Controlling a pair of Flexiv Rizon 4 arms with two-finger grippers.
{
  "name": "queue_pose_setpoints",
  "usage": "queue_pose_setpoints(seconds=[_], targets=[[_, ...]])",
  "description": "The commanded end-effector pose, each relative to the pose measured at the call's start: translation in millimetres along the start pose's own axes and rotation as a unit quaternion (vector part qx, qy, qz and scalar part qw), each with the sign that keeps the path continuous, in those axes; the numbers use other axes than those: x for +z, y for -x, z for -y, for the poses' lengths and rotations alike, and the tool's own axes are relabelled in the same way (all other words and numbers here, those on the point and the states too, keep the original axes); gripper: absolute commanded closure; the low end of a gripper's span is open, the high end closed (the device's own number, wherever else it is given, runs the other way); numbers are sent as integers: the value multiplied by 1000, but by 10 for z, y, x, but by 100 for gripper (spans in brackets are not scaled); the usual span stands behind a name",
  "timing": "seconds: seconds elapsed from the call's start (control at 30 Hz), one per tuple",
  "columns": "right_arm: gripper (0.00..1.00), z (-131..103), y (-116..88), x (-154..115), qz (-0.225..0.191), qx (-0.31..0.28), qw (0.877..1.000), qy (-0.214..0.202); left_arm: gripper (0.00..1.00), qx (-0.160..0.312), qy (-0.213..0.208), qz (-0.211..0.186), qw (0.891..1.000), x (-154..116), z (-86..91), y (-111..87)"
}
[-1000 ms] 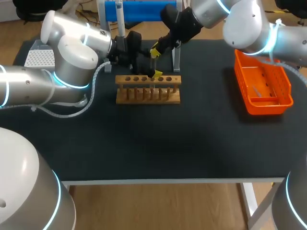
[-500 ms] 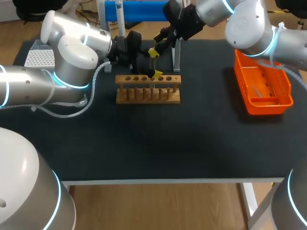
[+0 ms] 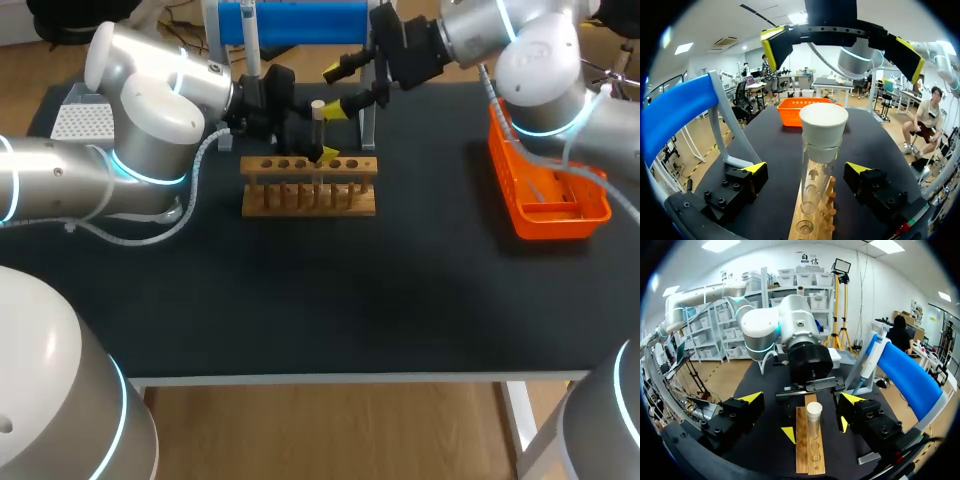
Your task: Invert the test tube, pick up the pipette, mount the tip to pipette, aspirate from beaker and dispense into the tube, eject the tip, return the pipette, and cap with the stopper.
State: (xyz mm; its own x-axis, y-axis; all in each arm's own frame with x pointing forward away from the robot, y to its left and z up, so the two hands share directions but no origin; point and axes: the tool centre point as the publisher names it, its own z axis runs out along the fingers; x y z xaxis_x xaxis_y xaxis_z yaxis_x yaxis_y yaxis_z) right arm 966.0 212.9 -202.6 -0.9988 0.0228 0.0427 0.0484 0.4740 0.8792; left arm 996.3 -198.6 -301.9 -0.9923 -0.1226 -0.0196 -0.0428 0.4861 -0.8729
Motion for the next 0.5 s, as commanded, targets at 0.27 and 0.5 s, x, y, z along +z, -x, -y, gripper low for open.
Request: queue_pose_setpoints(seconds=[0.27,0.5], targets=[[0,13,-37,-14,-31,-19,997,62,0,0,-6,3,1000,-9,-11,-2],[0,4,-56,2,-34,-22,997,72,0,2,-9,-3,1000,-35,-13,-23]])
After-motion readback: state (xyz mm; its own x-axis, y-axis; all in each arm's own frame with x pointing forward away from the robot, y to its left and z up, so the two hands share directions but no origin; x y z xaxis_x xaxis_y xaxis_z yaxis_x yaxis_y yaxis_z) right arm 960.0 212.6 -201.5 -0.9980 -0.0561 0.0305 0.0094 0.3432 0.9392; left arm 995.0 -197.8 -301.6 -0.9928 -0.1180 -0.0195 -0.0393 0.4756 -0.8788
